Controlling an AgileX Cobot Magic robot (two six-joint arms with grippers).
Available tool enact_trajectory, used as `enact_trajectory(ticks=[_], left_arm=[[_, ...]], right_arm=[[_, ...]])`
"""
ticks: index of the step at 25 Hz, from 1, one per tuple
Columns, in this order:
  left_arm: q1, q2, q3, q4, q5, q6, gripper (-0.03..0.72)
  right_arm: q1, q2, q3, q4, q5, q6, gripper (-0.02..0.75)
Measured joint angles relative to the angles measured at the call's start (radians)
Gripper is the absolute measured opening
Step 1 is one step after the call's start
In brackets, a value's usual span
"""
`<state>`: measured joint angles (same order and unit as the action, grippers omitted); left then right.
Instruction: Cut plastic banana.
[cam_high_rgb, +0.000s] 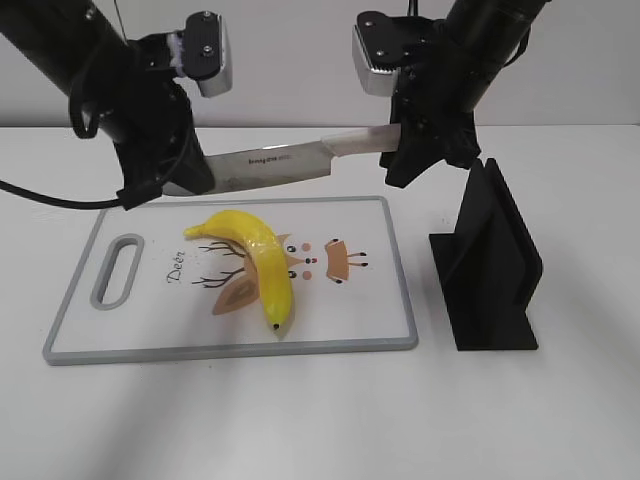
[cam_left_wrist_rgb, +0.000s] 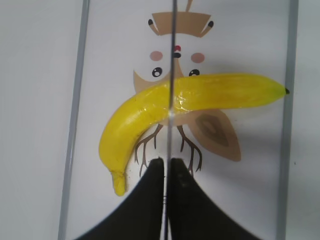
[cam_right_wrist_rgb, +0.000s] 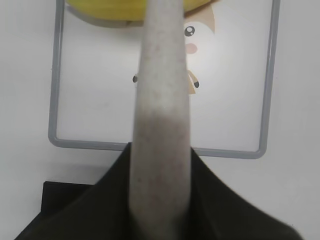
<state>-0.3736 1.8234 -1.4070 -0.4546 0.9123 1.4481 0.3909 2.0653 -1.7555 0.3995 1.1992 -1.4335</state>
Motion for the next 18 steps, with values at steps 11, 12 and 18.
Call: enact_trajectory(ticks=[11, 12, 18], left_arm=[[-0.001, 0.082, 0.0, 0.02, -0.023, 0.0, -0.003], [-0.001, 0.104, 0.0, 0.019, -0.025, 0.0, -0.003], [0.0, 0.268, 0.0, -0.015, -0.095, -0.02, -0.005]], right_arm=[[0.0, 0.093, -0.001, 0.032, -0.039, -0.003, 0.179], [0.0, 0.12, -0.001, 0.032, -0.046, -0.004, 0.179], [0.0, 0.271, -0.002, 0.035, -0.121, -0.017, 0.18]])
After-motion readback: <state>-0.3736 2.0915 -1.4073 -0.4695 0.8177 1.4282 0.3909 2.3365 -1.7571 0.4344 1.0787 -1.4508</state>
